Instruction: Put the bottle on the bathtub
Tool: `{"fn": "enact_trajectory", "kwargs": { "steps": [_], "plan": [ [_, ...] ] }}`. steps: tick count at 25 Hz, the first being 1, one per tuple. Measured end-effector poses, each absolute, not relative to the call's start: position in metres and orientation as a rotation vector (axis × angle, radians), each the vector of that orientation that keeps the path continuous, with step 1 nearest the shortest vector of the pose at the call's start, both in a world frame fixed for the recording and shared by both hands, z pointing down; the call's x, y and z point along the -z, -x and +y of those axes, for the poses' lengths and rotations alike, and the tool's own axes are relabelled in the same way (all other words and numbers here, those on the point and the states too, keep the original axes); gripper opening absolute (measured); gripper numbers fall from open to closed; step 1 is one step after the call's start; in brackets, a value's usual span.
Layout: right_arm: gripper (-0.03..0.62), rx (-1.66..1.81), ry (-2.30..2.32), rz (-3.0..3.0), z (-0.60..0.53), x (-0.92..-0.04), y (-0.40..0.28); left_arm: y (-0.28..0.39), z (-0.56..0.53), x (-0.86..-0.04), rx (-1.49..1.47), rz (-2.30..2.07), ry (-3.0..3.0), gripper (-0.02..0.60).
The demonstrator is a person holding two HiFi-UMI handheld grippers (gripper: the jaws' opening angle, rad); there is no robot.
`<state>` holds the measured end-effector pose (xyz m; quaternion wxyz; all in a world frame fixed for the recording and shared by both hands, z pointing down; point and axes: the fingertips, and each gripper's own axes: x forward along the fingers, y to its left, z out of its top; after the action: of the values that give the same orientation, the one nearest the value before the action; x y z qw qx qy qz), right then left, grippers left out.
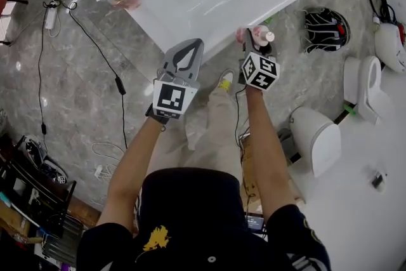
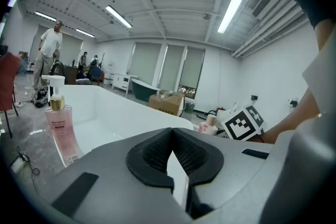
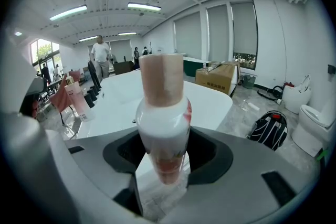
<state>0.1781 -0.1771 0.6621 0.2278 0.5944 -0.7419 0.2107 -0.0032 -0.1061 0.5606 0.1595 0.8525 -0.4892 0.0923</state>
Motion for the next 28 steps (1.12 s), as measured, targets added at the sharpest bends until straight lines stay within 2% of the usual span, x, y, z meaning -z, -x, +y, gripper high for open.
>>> {"fn": "enact_trajectory", "kwargs": {
  "steps": [17,21,28],
  "plan": [
    [0.229,-0.512,-1.57,-2.006,-0.176,-0.67,-0.171,0.001,-0.108,-0.561,-0.277,-1.359,-2.452,0.018],
    [0.285,-0.541,-1.566,-1.999,-0.174,-0.673,-0.171,0.001,-0.106,-0.561,-0.272,-1.354,-2.452,0.018],
    [0.291,-0.543,-1.558,-1.993,-0.171,-0.675,-0.175,0.0,-0.103,-0.561,-0.26,-1.359,-2.45,0.018]
  ]
}}
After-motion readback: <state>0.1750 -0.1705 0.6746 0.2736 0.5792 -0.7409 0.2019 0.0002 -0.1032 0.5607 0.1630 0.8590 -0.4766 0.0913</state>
